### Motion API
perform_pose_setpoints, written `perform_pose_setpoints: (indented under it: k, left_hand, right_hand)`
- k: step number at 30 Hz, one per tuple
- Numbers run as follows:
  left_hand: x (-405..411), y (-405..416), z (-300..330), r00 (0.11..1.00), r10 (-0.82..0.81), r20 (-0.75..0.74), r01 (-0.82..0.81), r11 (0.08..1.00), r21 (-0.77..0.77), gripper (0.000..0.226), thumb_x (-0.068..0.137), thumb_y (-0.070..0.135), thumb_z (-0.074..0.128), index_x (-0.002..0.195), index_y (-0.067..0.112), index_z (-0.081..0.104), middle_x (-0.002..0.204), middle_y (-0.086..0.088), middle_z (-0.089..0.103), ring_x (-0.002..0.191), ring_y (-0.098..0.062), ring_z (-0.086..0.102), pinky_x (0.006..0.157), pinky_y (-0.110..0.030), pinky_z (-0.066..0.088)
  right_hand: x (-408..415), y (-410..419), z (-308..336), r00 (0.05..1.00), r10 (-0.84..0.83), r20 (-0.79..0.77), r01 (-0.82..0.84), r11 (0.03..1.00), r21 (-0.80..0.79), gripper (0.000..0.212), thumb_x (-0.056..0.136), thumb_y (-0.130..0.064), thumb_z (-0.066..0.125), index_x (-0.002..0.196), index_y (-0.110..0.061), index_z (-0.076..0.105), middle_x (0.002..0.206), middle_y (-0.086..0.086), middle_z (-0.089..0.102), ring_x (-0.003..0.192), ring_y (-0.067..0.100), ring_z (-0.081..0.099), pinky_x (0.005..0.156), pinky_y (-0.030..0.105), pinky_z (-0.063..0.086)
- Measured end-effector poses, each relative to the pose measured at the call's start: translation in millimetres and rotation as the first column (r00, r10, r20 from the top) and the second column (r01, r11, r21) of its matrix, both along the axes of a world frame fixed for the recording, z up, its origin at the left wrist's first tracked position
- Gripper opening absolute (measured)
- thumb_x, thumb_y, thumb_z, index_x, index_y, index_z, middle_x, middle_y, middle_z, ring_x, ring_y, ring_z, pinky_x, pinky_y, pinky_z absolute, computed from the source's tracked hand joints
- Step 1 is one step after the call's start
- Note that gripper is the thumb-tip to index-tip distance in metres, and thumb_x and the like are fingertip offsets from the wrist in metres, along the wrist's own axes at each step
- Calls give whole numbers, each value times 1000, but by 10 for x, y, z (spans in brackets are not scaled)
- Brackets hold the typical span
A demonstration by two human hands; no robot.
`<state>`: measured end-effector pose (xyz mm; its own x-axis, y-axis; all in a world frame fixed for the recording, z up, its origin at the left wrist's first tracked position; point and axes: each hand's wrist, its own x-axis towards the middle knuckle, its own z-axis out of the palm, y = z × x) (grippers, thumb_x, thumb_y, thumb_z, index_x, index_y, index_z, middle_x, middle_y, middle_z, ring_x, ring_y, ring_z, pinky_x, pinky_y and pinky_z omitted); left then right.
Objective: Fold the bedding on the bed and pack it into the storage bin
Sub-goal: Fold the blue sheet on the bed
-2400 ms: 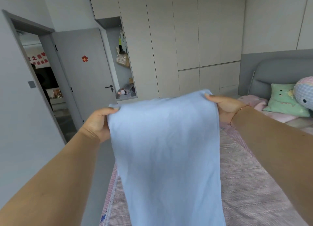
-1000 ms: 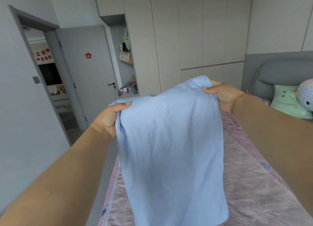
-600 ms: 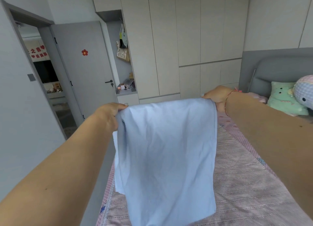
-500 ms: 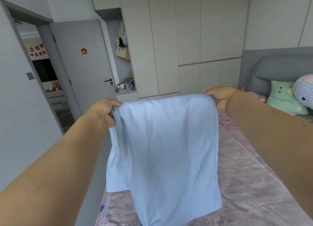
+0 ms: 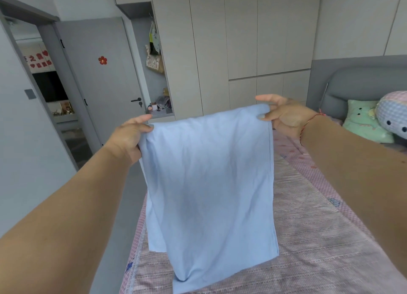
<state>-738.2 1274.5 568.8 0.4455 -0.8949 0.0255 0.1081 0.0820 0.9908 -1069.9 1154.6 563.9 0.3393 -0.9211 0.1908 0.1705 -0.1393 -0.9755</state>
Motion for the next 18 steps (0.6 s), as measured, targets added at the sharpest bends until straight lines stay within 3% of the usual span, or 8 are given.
perform_pose_setpoints:
  k: [3,7,10,12,14,15,18]
  left_hand:
    - [18,-60,127,1000,-4,16,2,992,126,24,96,0,47,90,16,63,98,-7,64,79,-20,62,70,-35,52]
    - [49,-109,198,997,-35,64,20,974,225,19,101,3,41,101,11,59,97,-6,60,78,-18,60,66,-36,48]
    - [50,-107,158,998,15,-64,-4,984,181,20,102,4,39,94,7,57,91,-7,58,75,-20,60,68,-38,48]
    - [43,-88,132,989,4,-147,13,993,115,19,102,6,41,93,7,58,88,-8,62,69,-20,66,57,-35,52]
    - [45,-52,97,991,-104,-81,112,989,98,15,98,6,50,110,5,58,91,-9,70,70,-18,71,55,-31,56]
    - [52,-53,66,985,-168,-44,172,980,95,24,94,2,54,118,4,54,96,-10,71,75,-18,71,60,-32,57]
    - [25,-44,-59,977,-211,-29,213,976,56,38,87,-18,49,116,7,51,99,-13,65,72,-18,72,65,-30,60]
  right_hand:
    - [5,23,-8,999,-42,-15,41,999,-21,55,77,26,52,124,-1,56,98,12,65,80,15,68,66,24,58]
    - [-15,16,-17,996,-90,28,90,996,5,55,74,26,56,122,1,58,102,15,65,85,20,66,69,24,58]
    - [-36,4,-10,994,-104,38,103,995,9,54,74,26,56,122,2,58,102,16,65,87,22,66,72,26,59]
    - [-41,-1,17,992,-112,63,113,994,1,51,74,25,57,120,2,59,101,15,65,89,23,66,74,28,59]
    - [-42,-15,13,989,-133,65,133,991,3,50,74,25,58,118,2,60,100,15,65,88,24,66,73,28,59]
    - [-47,-29,-5,987,-149,57,149,989,10,50,74,24,59,118,1,60,99,14,66,88,24,66,72,28,59]
    - [-78,-47,-107,980,-201,-2,201,979,23,52,72,24,60,118,0,61,100,17,66,90,27,66,72,28,58]
